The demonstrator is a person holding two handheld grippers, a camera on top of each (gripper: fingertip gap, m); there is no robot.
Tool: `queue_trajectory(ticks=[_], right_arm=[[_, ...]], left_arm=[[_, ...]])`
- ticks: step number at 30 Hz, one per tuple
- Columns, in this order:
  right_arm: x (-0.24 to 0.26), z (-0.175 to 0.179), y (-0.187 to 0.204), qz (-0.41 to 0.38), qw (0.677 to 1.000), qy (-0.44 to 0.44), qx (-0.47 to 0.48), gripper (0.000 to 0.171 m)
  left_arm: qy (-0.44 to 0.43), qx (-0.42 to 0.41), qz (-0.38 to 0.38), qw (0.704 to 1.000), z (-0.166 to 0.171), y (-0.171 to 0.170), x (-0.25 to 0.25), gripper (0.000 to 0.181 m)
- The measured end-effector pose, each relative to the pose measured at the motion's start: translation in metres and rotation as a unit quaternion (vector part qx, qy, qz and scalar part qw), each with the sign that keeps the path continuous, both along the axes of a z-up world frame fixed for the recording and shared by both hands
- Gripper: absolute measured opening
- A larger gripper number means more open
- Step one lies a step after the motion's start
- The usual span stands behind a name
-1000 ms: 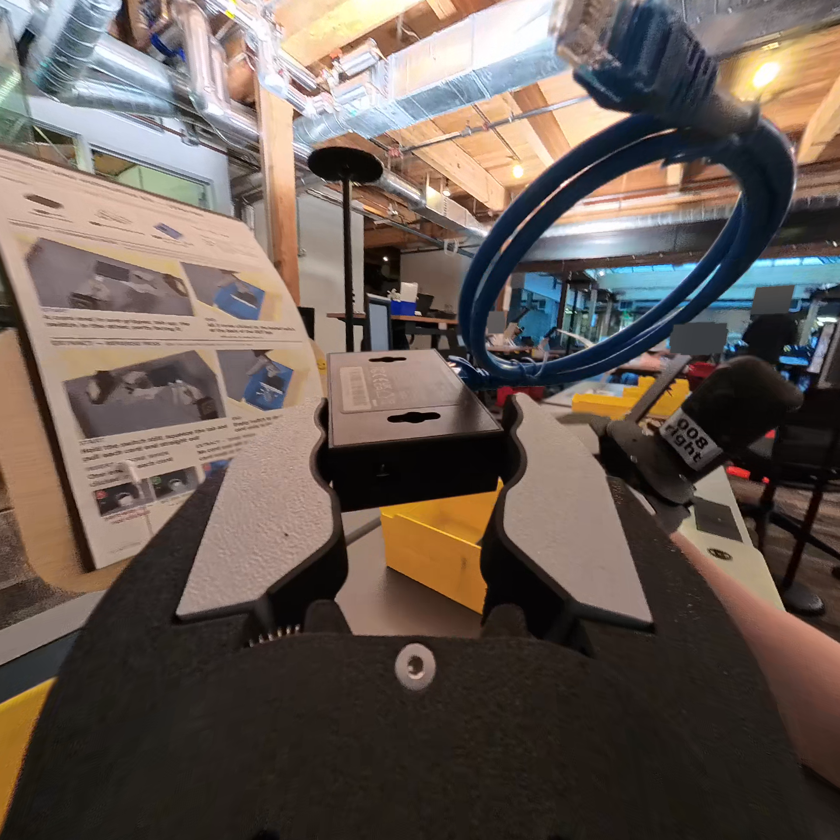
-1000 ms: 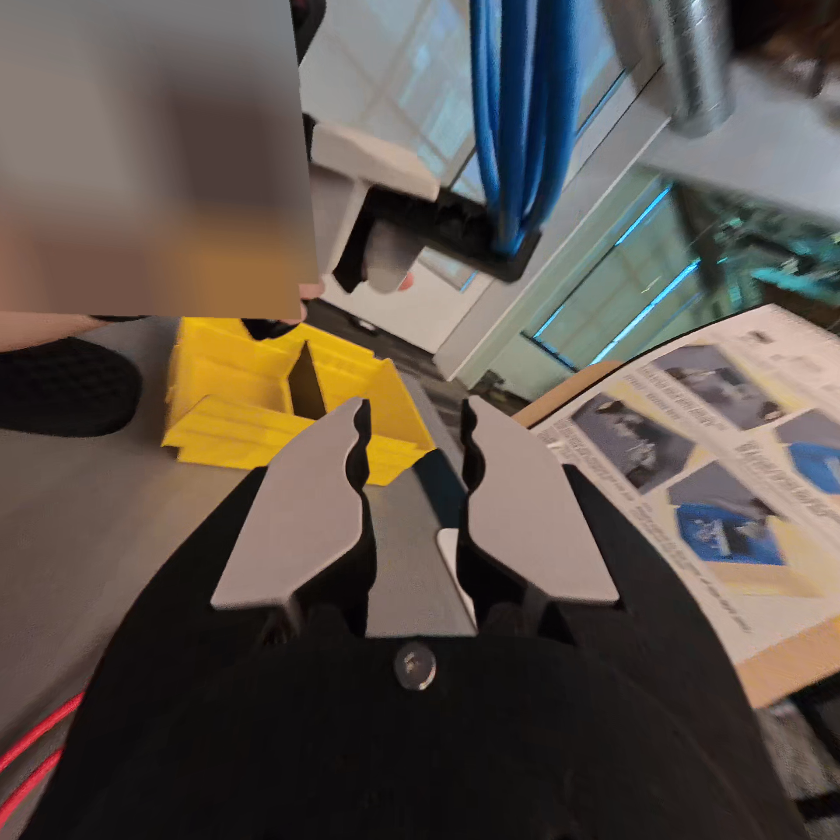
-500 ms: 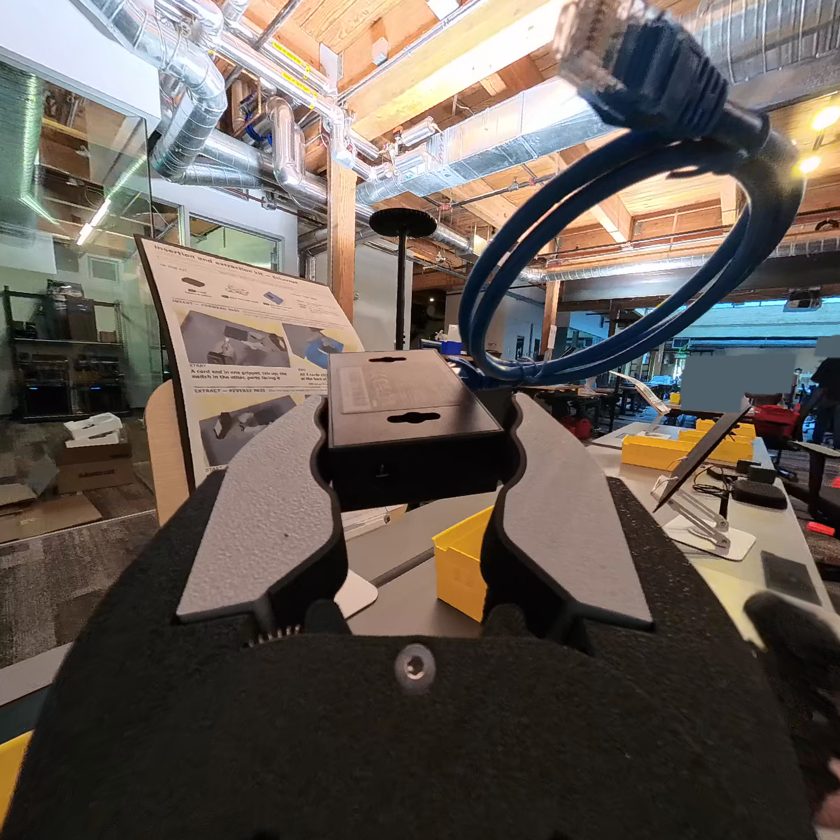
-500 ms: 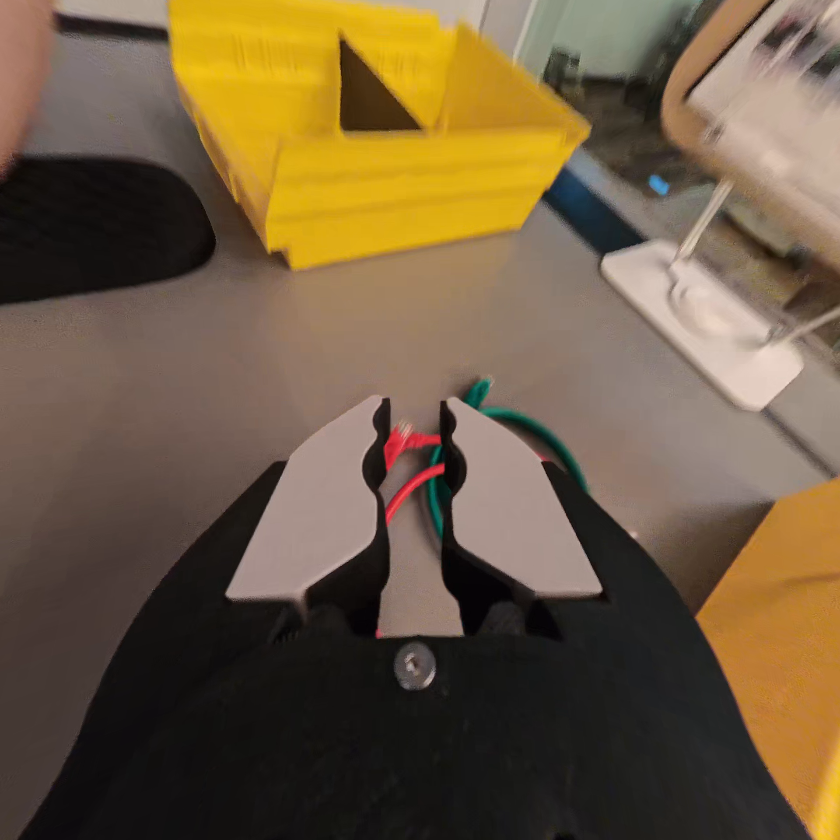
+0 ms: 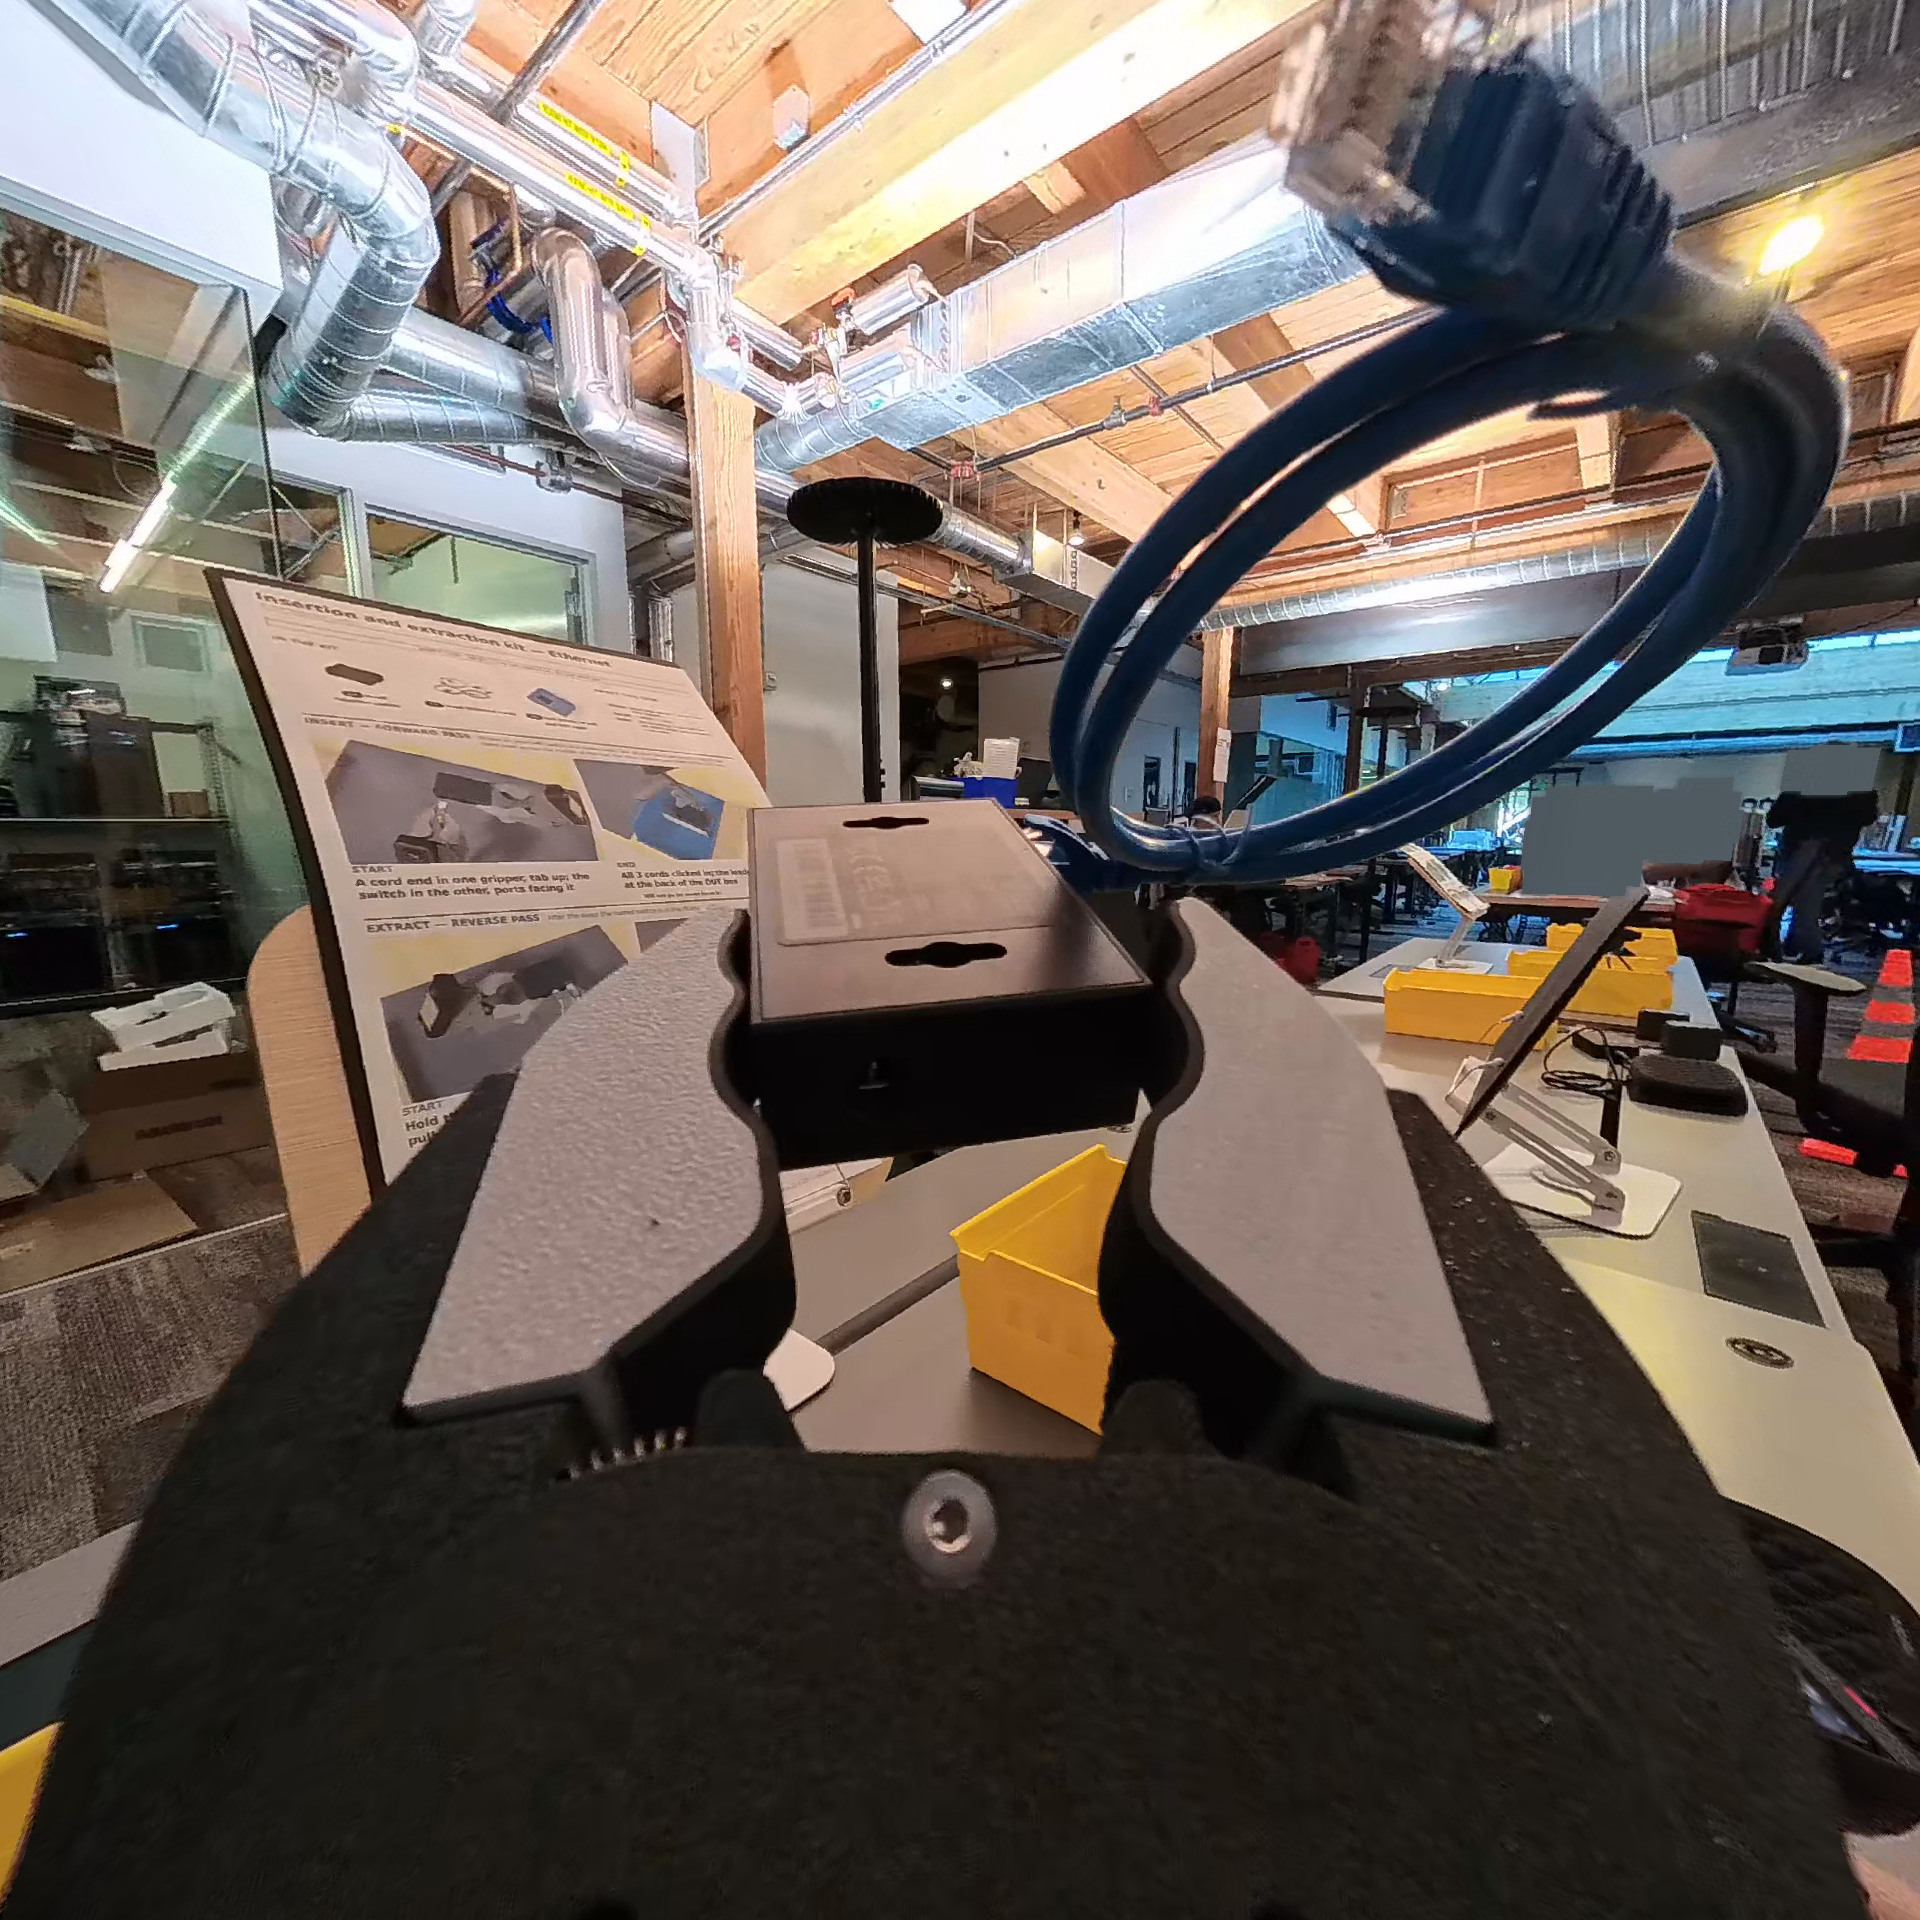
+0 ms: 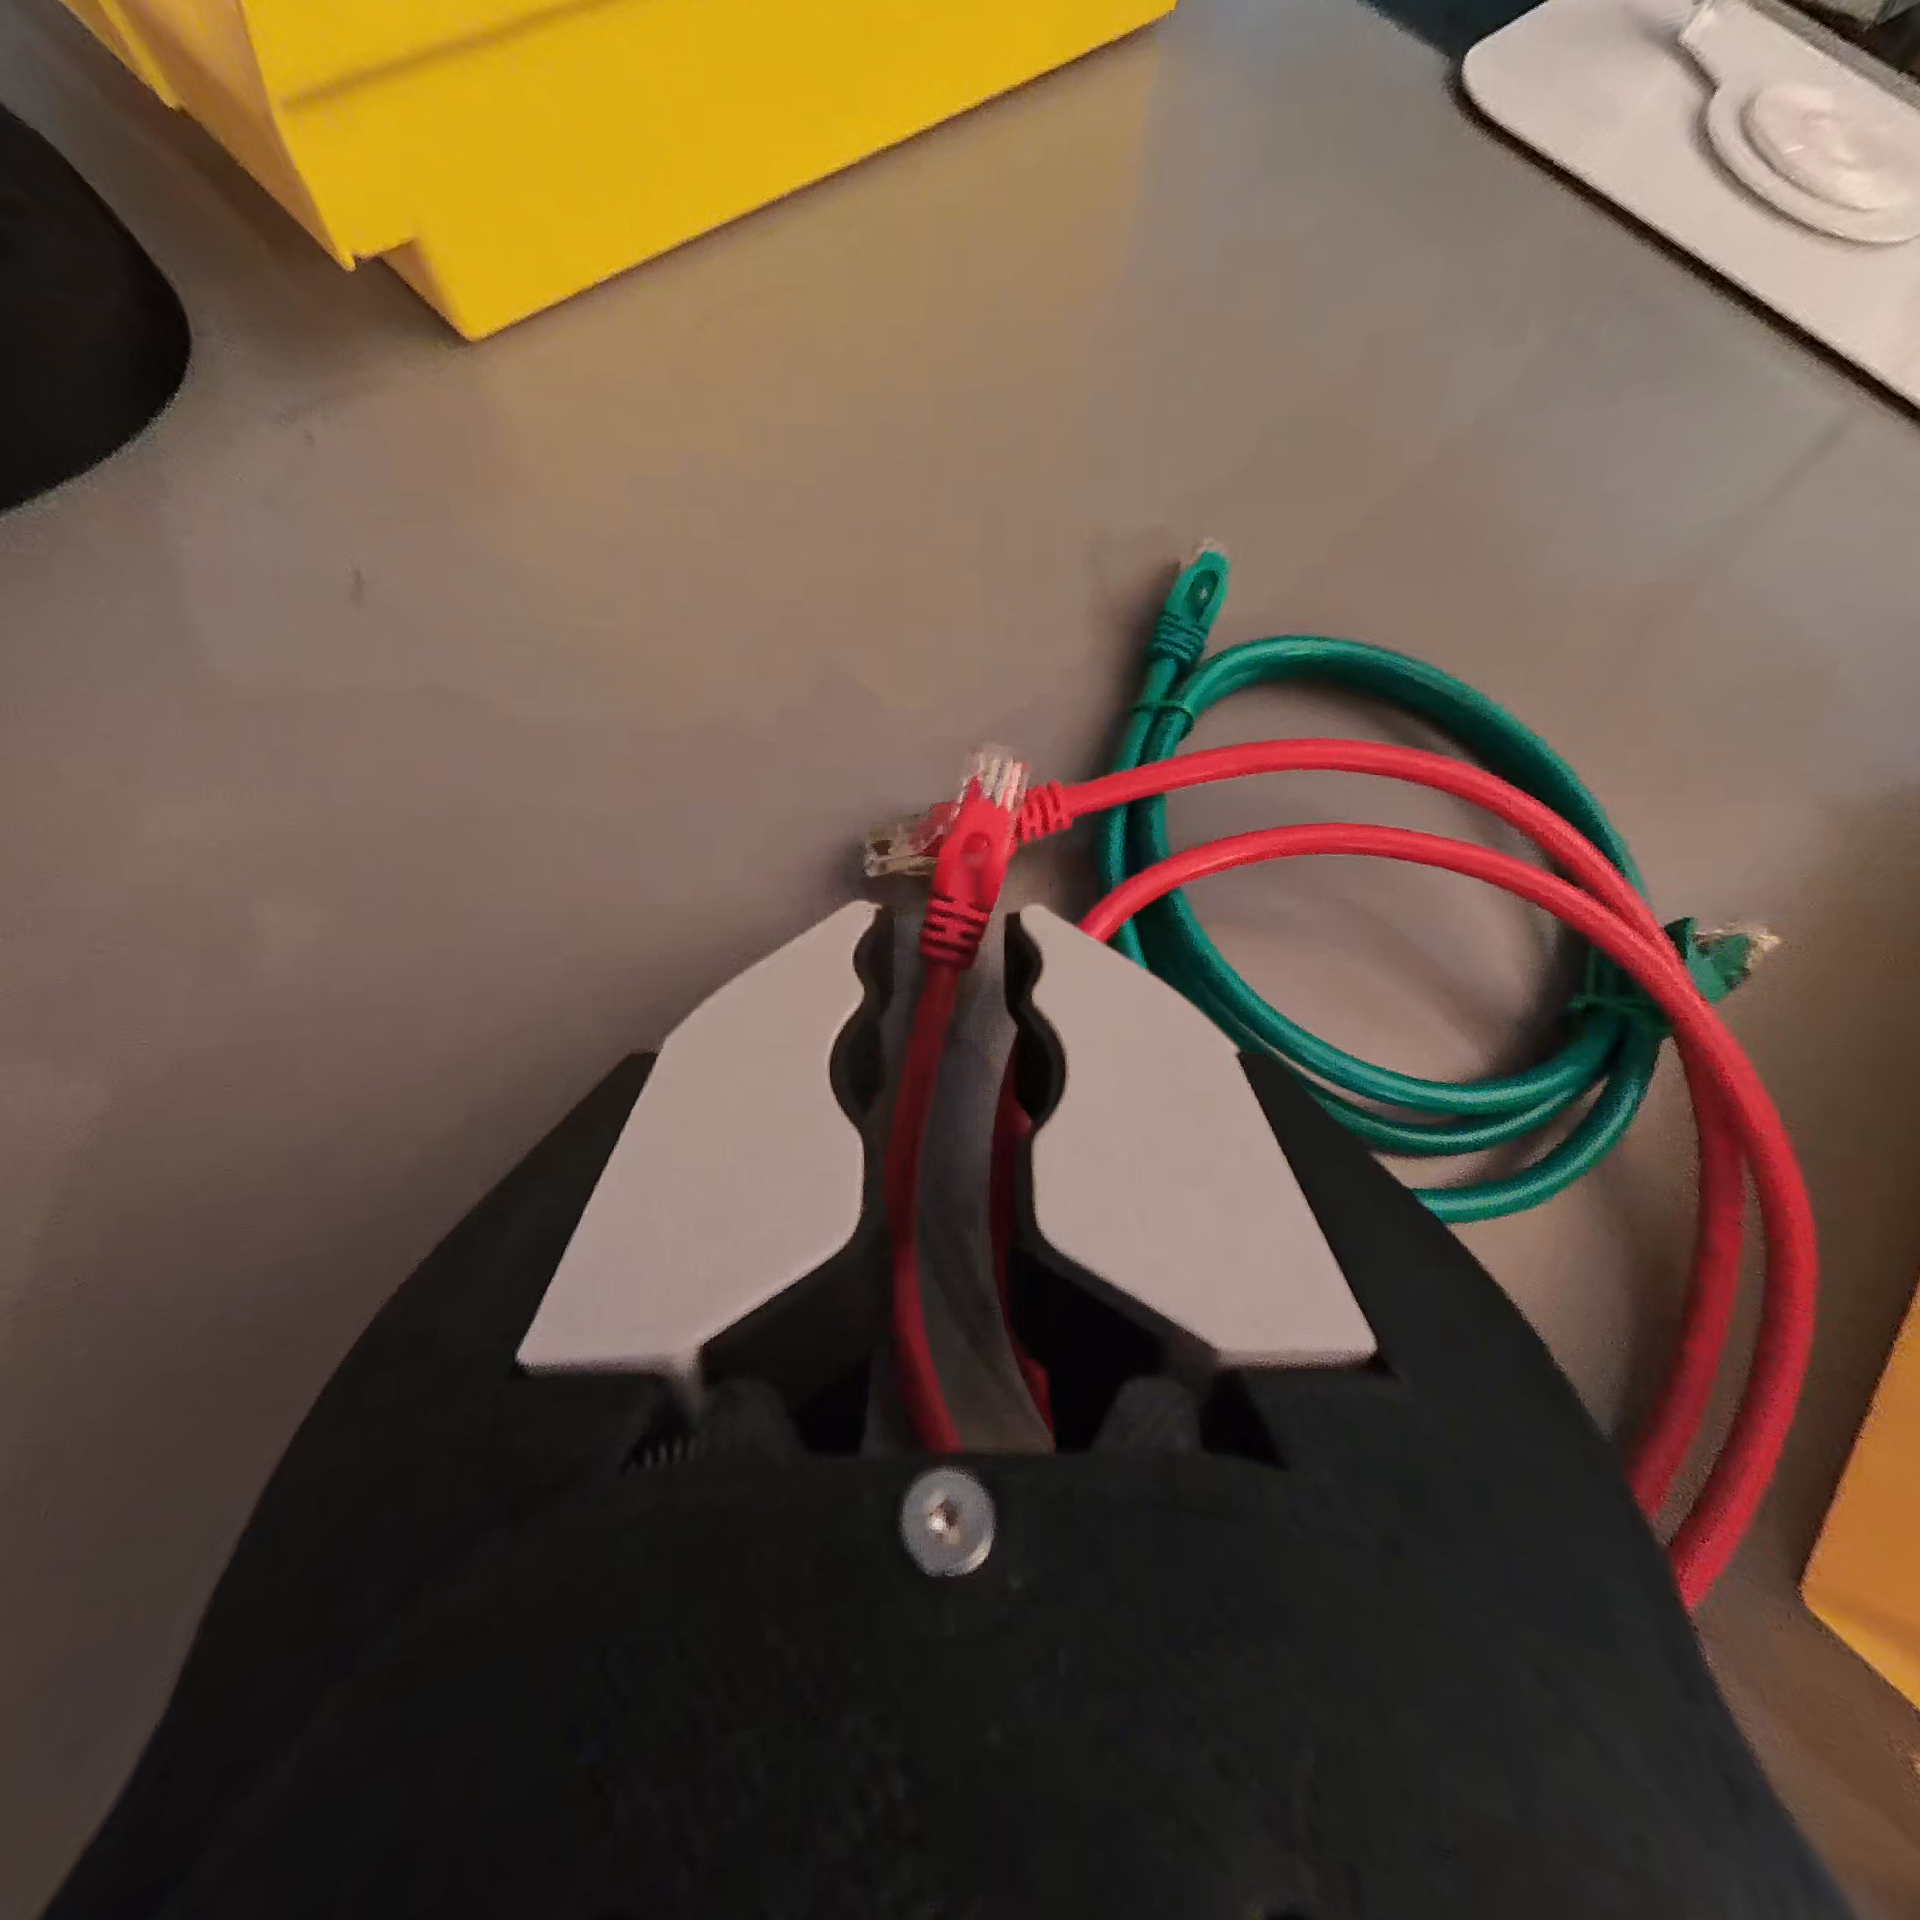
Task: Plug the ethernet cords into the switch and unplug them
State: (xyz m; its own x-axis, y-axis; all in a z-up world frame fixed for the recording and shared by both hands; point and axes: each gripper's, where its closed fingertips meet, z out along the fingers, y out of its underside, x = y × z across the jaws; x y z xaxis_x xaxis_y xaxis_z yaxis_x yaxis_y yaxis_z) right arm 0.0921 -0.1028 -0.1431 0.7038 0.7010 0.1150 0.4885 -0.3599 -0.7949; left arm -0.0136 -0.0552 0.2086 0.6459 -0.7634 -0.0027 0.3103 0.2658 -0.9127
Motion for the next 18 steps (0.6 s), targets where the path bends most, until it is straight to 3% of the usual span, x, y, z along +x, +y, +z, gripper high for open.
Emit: queue_trajectory(ticks=[9, 18], right_arm=[[0.0034, -0.0052, 0.0054, -0.017, 1.000, -0.012, -0.012, 0.015], [0.0082, -0.0042, -0.0008, -0.020, 1.000, -0.018, -0.001, 0.019]], left_arm=[[0.011, 0.008, 0.004, 1.000, -0.0008, -0.0016, 0.0041, 0.072], [0.013, 0.005, 0.009, 1.000, -0.0025, 0.0018, 0.0033, 0.072]])
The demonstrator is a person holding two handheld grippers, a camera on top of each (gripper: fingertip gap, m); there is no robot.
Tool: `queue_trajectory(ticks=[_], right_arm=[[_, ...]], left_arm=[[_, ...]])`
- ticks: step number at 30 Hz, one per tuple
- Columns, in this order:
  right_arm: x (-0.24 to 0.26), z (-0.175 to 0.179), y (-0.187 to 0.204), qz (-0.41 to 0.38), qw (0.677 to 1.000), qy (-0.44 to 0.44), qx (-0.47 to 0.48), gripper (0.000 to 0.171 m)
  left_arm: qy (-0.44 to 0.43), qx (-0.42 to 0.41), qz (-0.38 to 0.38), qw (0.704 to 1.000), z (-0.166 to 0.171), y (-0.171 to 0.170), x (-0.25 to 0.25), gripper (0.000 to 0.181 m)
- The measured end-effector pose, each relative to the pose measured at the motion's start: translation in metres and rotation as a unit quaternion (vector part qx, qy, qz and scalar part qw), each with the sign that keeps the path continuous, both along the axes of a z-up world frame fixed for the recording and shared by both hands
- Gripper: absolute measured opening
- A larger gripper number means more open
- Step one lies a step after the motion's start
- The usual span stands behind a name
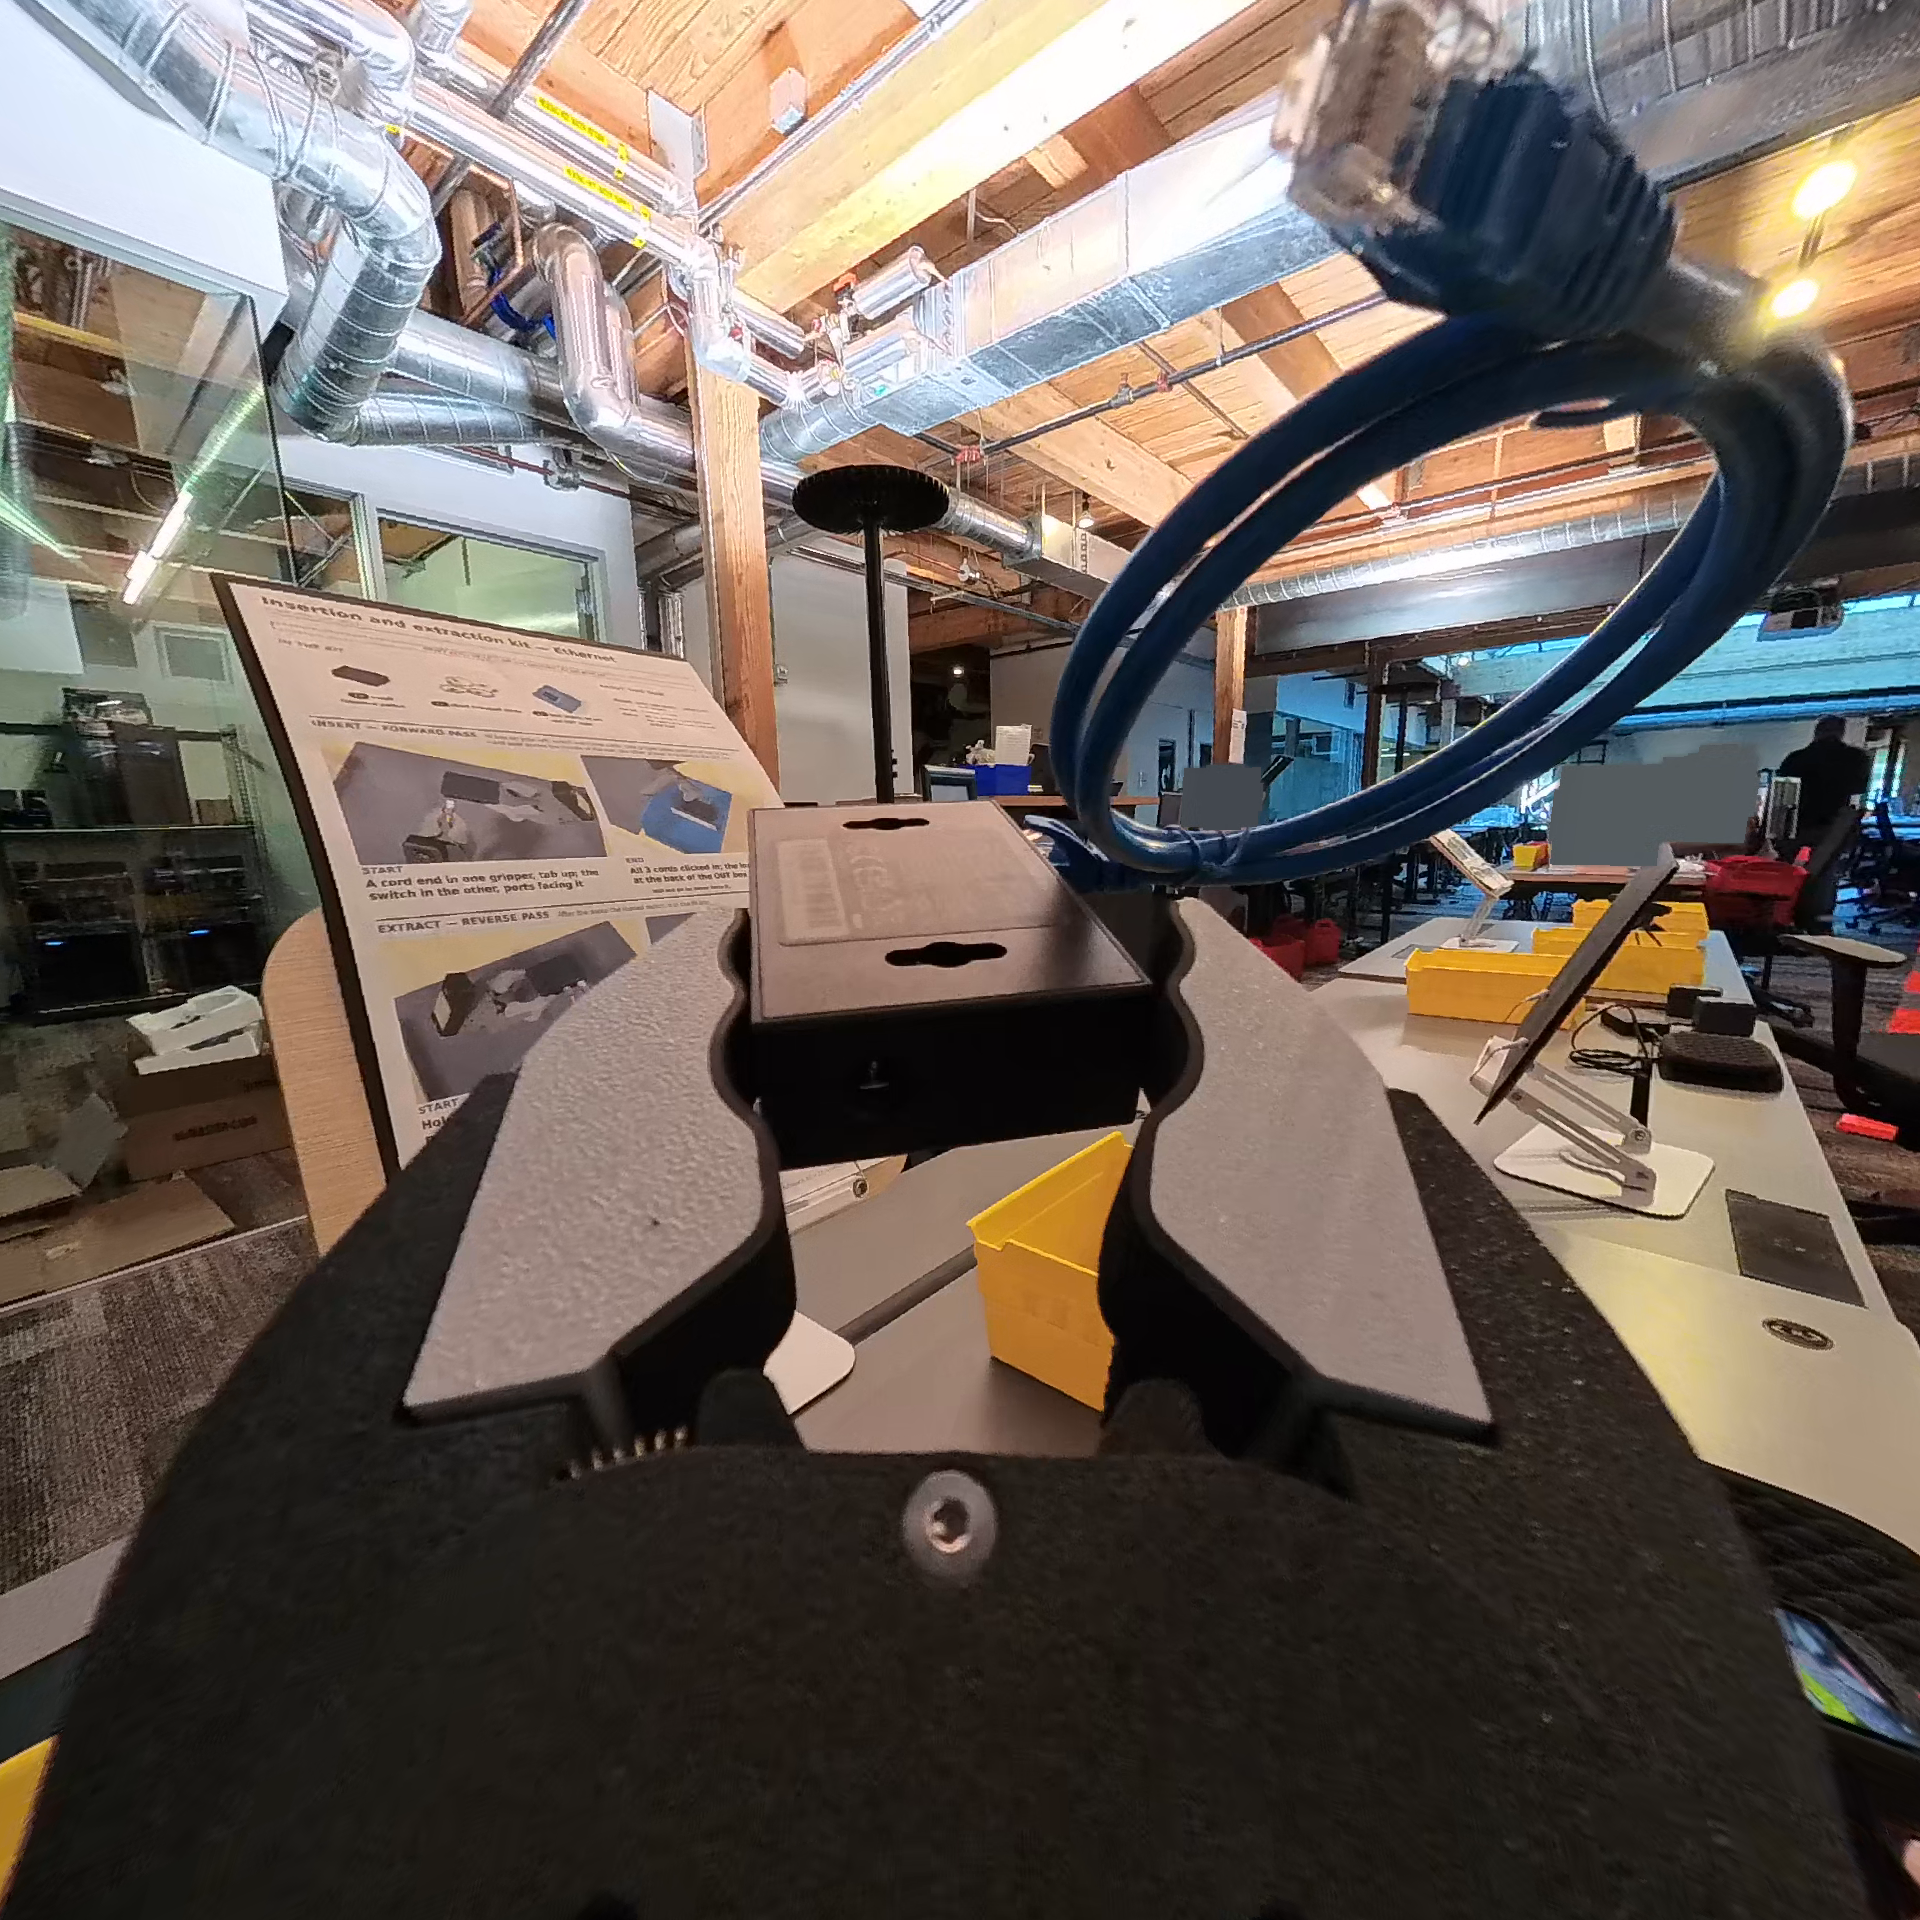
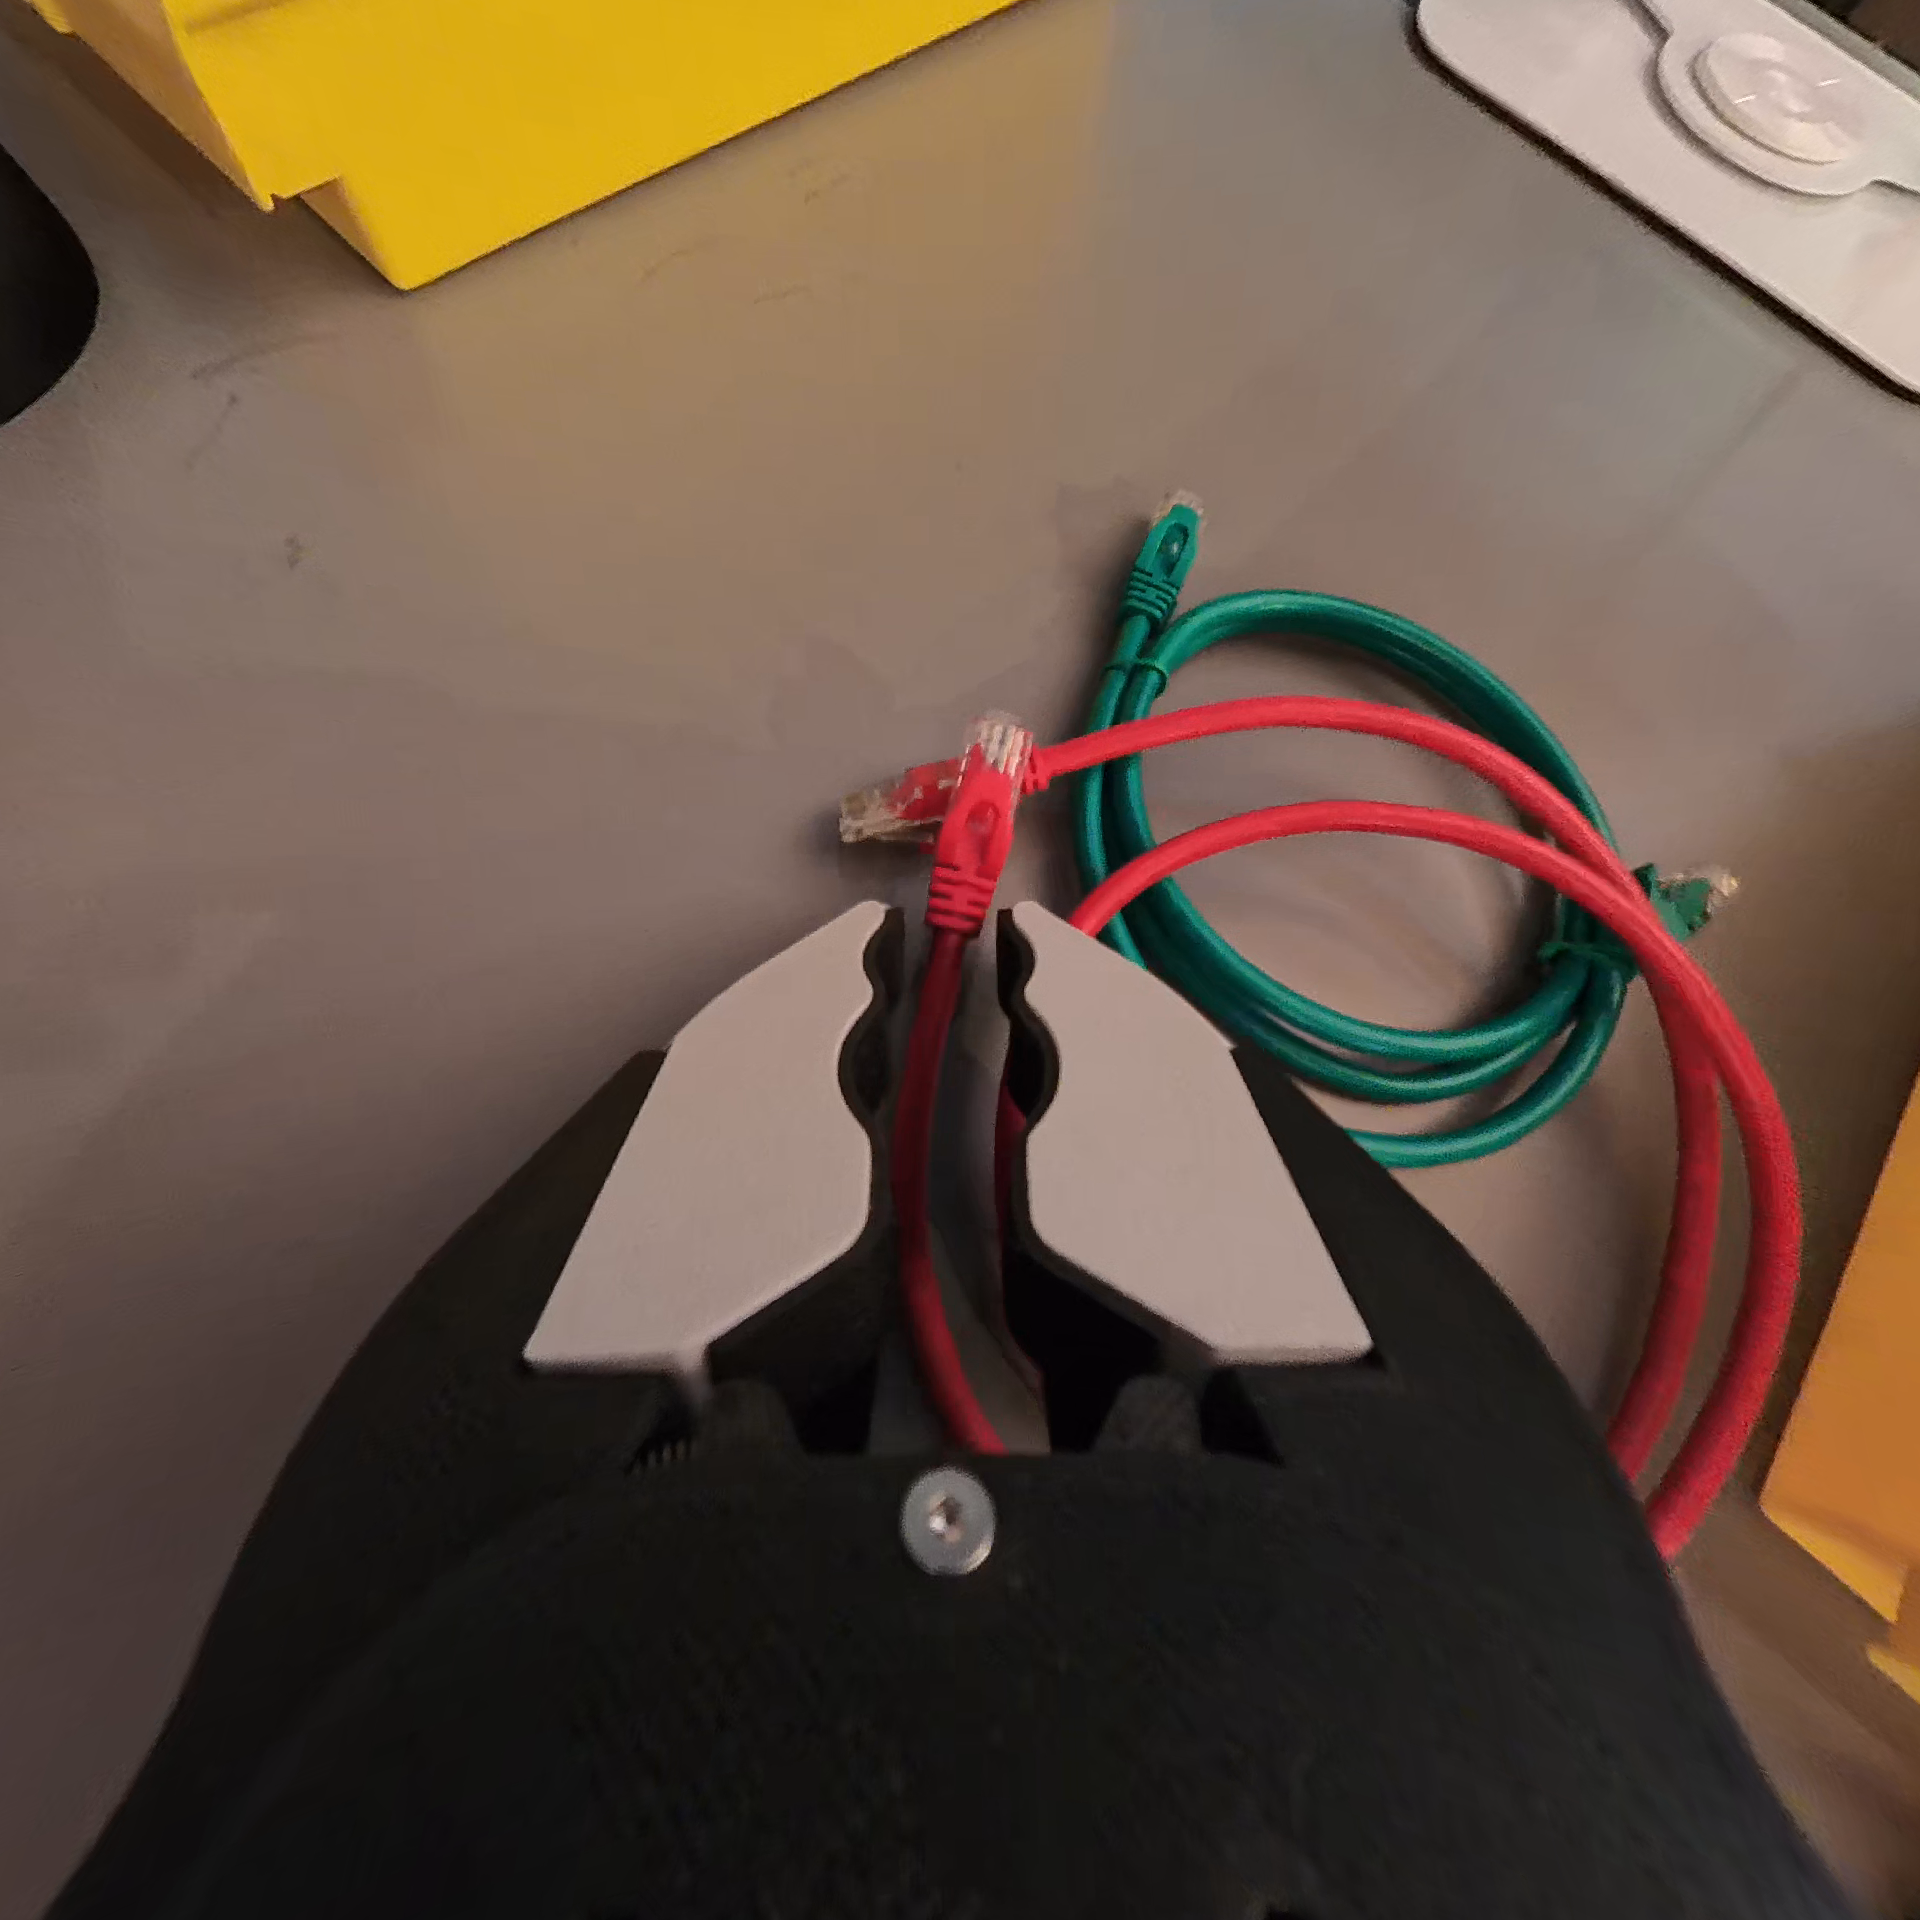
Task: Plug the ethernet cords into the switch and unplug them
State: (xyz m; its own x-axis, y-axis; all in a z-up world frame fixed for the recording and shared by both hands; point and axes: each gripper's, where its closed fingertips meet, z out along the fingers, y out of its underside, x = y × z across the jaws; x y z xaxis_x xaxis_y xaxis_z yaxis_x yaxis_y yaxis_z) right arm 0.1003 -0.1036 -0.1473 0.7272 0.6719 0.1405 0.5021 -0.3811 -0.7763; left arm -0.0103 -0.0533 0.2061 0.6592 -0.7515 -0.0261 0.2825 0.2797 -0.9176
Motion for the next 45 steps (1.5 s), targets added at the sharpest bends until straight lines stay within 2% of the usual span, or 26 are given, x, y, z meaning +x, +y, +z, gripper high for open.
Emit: queue_trajectory(ticks=[8, 14, 19, 24, 28, 32, 37, 41, 45], right_arm=[[0.001, -0.006, -0.005, 0.003, 0.998, 0.037, -0.059, 0.015], [-0.002, 0.002, -0.006, 0.025, 0.997, 0.054, -0.039, 0.010], [-0.002, 0.054, -0.003, 0.053, 0.986, 0.157, 0.011, 0.010], [0.002, 0.146, -0.003, 0.103, 0.966, 0.227, 0.073, 0.009], [0.003, 0.200, 0.006, 0.115, 0.963, 0.203, 0.132, 0.009], [-0.002, 0.222, 0.023, 0.108, 0.968, 0.182, 0.139, 0.009], [-0.008, 0.222, 0.044, 0.097, 0.982, 0.112, 0.113, 0.009], [-0.007, 0.209, 0.061, 0.081, 0.993, 0.042, 0.071, 0.010], [-0.008, 0.211, 0.072, 0.080, 0.994, 0.025, 0.070, 0.010]], left_arm=[[0.011, 0.003, 0.004, 1.000, -0.003, 0.000, 0.004, 0.072], [0.021, 0.010, 0.014, 1.000, -0.006, 0.003, 0.007, 0.072], [0.046, 0.017, 0.032, 0.998, -0.013, 0.008, 0.012, 0.072], [0.084, -0.015, 0.050, 0.995, -0.031, 0.020, 0.023, 0.072], [0.111, -0.085, 0.043, 0.989, -0.058, 0.036, 0.036, 0.072], [0.128, -0.122, 0.035, 0.984, -0.081, 0.048, 0.049, 0.072], [0.151, -0.139, 0.034, 0.978, -0.097, 0.053, 0.058, 0.072], [0.150, -0.149, 0.019, 0.977, -0.102, 0.054, 0.062, 0.072], [0.147, -0.145, 0.018, 0.978, -0.102, 0.058, 0.059, 0.072]])
